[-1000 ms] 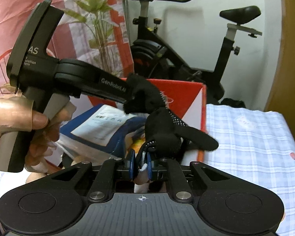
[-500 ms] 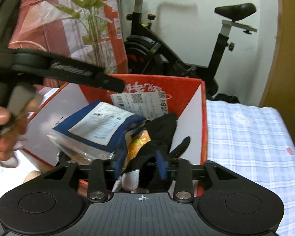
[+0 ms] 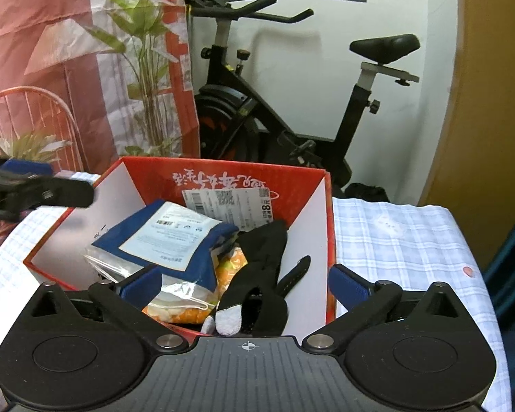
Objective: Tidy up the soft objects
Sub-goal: 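Lower the glove into the red box and open both tools, then reach both tools to the pink knit towel and close on it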
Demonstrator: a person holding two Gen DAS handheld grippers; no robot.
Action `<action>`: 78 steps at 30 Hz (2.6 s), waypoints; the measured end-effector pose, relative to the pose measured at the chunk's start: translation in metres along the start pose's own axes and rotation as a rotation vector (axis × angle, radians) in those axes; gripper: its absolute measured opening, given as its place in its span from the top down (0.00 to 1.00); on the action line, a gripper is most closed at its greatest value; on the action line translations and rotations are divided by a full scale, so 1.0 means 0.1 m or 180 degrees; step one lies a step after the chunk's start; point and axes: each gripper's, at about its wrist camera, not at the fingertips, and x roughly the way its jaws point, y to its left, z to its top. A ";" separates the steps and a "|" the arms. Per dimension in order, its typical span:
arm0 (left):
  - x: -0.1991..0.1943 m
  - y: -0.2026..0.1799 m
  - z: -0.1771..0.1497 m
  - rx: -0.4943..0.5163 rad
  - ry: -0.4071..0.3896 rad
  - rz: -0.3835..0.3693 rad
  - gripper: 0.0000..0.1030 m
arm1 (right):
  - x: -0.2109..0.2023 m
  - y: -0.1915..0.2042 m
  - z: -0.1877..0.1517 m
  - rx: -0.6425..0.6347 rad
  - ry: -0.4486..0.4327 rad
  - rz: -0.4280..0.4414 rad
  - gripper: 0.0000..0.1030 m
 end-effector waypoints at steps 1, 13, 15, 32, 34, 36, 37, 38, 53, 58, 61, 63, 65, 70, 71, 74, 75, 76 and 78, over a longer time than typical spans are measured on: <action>-0.05 0.02 -0.03 -0.0015 -0.0003 0.0010 0.00 | -0.02 0.01 -0.01 0.0005 -0.0013 -0.0011 0.00; -0.48 0.10 -0.36 -0.0187 -0.0040 0.0246 0.00 | -0.33 0.05 -0.17 0.0157 -0.0177 -0.0102 0.00; -0.53 0.10 -0.43 -0.0205 -0.0047 0.0281 0.00 | -0.37 0.03 -0.24 0.0248 -0.0190 -0.0042 0.00; -0.82 -0.01 -0.99 -0.0321 -0.0086 0.0538 0.00 | -0.61 0.08 -0.84 0.0307 -0.0301 0.0159 0.00; -0.82 -0.02 -1.05 -0.0322 -0.0065 0.0570 0.00 | -0.61 0.10 -0.92 0.0269 -0.0288 0.0166 0.00; -0.84 -0.02 -1.12 -0.0345 -0.0045 0.0587 0.00 | -0.62 0.11 -1.01 0.0260 -0.0275 0.0173 0.00; -0.85 -0.02 -1.16 -0.0361 -0.0039 0.0590 0.00 | -0.62 0.11 -1.05 0.0270 -0.0267 0.0177 0.00; -0.86 -0.01 -1.20 -0.0377 -0.0035 0.0598 0.00 | -0.62 0.11 -1.09 0.0279 -0.0255 0.0177 0.00; -0.75 0.03 -1.68 -0.0620 0.0352 0.0512 0.01 | -0.52 0.18 -1.51 0.0287 0.0109 0.0224 0.00; -0.74 0.03 -1.82 -0.0614 0.0491 0.0476 0.06 | -0.53 0.27 -1.67 0.0171 0.0315 0.0283 0.02; -0.72 0.08 -1.88 -0.0712 0.0564 0.0452 0.14 | -0.55 0.29 -1.76 0.0165 0.0419 0.0336 0.07; -0.71 0.11 -1.93 -0.0788 0.0618 0.0421 0.17 | -0.56 0.30 -1.78 0.0147 0.0462 0.0317 0.11; -0.68 0.14 -1.96 -0.0844 0.0677 0.0387 0.21 | -0.57 0.30 -1.79 0.0144 0.0470 0.0308 0.15; -0.63 0.13 -2.02 -0.0888 0.0817 0.0331 0.25 | -0.56 0.25 -1.82 0.0187 0.0527 0.0287 0.19; -0.63 0.13 -2.03 -0.0891 0.0828 0.0316 0.25 | -0.57 0.26 -1.81 0.0170 0.0522 0.0296 0.19; -0.61 0.08 -2.05 -0.0838 0.0877 0.0273 0.31 | -0.58 0.29 -1.80 0.0100 0.0516 0.0305 0.19; -0.60 0.07 -2.06 -0.0831 0.0895 0.0260 0.33 | -0.57 0.30 -1.80 0.0084 0.0531 0.0299 0.19; -0.58 0.08 -2.07 -0.0843 0.0917 0.0245 0.37 | -0.56 0.30 -1.81 0.0073 0.0559 0.0277 0.19; -0.56 0.11 -2.11 -0.0908 0.0939 0.0215 0.43 | -0.52 0.28 -1.83 0.0072 0.0612 0.0178 0.19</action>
